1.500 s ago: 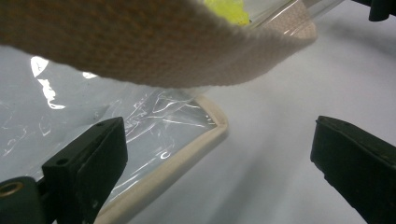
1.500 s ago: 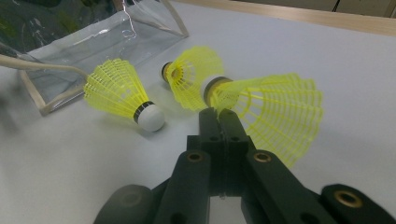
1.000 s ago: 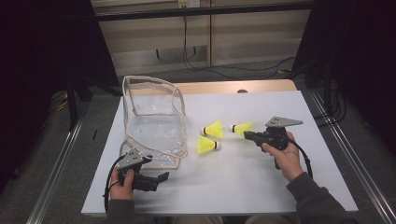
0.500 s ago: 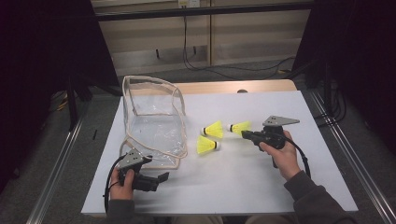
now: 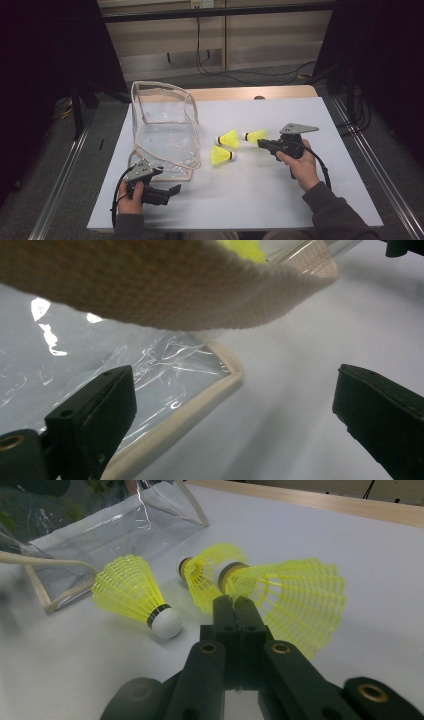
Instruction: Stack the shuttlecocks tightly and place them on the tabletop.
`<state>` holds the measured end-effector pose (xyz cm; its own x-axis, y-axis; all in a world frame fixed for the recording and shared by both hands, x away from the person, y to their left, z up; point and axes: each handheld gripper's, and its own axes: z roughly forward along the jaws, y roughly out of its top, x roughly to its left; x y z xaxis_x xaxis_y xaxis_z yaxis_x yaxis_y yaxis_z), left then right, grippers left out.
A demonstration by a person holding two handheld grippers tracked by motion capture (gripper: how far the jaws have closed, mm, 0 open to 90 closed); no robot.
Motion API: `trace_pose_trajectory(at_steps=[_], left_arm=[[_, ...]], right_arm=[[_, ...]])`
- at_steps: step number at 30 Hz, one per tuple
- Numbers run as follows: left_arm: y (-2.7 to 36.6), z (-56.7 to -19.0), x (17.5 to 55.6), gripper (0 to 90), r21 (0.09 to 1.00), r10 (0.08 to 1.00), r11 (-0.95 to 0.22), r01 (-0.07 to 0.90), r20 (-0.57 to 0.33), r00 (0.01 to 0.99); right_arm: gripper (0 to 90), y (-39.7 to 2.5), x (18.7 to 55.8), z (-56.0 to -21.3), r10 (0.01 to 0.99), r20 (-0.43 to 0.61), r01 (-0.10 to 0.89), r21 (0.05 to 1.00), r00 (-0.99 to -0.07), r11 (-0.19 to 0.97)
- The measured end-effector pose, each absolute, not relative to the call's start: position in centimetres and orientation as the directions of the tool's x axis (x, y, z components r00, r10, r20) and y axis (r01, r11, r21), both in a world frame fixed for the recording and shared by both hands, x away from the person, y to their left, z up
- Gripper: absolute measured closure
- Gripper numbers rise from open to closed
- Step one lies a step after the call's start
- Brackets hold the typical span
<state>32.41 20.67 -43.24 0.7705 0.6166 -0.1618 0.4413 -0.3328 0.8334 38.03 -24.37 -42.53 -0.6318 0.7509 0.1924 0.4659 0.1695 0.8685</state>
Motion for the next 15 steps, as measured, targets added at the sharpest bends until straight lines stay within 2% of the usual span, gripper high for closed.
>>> trace_pose_trajectory(at_steps=[15], left_arm=[[20.67,-43.22,32.39,3.9,0.833,0.615,-0.334,0.440,-0.161,0.772]], right_arm=[[90.0,-24.09,38.46,-42.82,0.751,0.203,0.478,0.862,-0.628,0.167]])
